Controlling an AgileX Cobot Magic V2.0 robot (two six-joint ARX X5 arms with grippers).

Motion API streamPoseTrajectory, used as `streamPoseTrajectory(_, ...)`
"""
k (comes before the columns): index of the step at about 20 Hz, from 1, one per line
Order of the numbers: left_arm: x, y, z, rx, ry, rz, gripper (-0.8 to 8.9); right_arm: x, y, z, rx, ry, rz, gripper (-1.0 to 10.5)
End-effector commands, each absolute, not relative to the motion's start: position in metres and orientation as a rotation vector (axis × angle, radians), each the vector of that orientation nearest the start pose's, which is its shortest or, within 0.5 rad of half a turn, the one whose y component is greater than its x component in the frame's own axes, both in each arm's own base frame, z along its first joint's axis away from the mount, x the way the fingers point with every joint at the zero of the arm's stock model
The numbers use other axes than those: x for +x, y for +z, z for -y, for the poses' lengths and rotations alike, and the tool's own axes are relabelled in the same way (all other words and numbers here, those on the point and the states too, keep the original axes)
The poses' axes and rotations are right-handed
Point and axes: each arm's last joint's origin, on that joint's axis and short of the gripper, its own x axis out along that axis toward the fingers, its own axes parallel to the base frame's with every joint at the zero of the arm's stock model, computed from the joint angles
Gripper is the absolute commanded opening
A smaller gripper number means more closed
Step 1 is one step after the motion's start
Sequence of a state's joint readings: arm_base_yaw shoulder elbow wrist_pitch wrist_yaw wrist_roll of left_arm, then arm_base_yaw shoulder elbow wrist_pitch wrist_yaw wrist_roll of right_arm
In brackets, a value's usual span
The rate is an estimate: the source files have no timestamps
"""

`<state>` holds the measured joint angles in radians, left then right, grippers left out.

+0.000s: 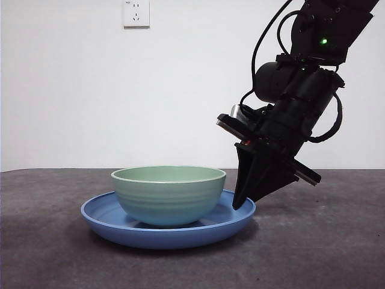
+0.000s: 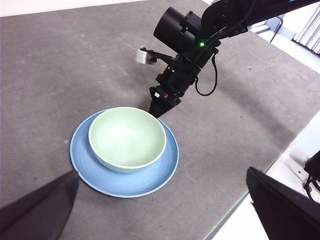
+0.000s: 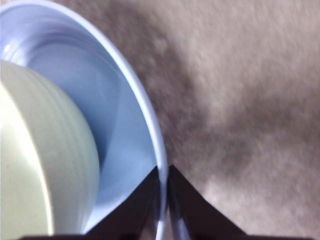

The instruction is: Place the green bowl on the blue plate

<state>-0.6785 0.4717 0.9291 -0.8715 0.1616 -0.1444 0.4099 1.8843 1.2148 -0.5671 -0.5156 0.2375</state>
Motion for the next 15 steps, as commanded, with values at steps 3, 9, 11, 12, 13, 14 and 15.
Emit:
streamPoseTrajectory(3, 0.049, 0.35, 0.046, -0.028, -0.803, -0.453, 5.99, 0.332, 0.167, -0.159, 0.257, 0.66, -1.341, 1.7)
streamPoseTrajectory(9, 0.049, 0.35, 0.046, -0.028, -0.803, -0.454, 5.98, 0.332, 0.217, -0.139, 0.181, 0.61, -1.267, 3.8)
streamPoseTrajectory(11, 0.049, 0.35, 0.046, -0.028, -0.803, -0.453, 5.98, 0.321, 0.244, -0.13, 0.121, 0.586, -1.208, 4.2)
streamPoseTrajectory(12, 0.049, 0.35, 0.046, -0.028, -0.803, -0.454, 5.98, 0.313, 0.259, -0.125, 0.099, 0.589, -1.173, 4.4)
streamPoseTrajectory(13, 0.049, 0.35, 0.046, -0.028, -0.803, -0.453, 5.98, 0.304, 0.274, -0.121, 0.082, 0.588, -1.14, 4.6)
streamPoseTrajectory(14, 0.049, 0.35, 0.046, -0.028, -0.803, -0.453, 5.98, 0.294, 0.289, -0.116, 0.071, 0.593, -1.106, 4.8)
streamPoseTrajectory(15, 0.049, 0.35, 0.046, -0.028, -0.803, -0.453, 5.98, 0.281, 0.305, -0.112, 0.063, 0.604, -1.065, 5.1)
